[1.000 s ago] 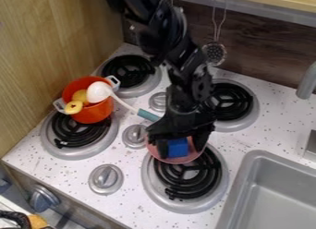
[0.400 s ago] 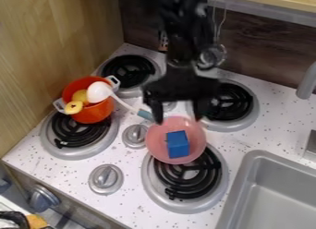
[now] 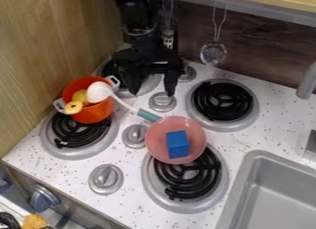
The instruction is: Put the blue object in the pink bowl
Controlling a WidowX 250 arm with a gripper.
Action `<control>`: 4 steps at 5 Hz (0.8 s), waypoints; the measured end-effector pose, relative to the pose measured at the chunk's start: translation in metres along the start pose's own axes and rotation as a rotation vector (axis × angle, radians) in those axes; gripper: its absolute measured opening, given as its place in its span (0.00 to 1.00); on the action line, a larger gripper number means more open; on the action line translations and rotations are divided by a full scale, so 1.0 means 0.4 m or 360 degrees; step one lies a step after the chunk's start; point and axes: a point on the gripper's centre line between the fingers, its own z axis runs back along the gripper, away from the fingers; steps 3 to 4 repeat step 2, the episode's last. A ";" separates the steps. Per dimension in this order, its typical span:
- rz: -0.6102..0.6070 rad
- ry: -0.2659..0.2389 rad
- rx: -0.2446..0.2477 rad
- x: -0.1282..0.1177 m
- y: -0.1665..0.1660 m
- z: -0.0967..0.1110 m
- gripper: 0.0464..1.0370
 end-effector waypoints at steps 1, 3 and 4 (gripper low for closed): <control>-0.0244 0.0025 0.0035 0.014 0.058 0.024 0.96; -0.0393 -0.0018 0.0066 0.039 0.086 0.048 0.96; -0.0393 -0.0018 0.0066 0.039 0.086 0.048 0.96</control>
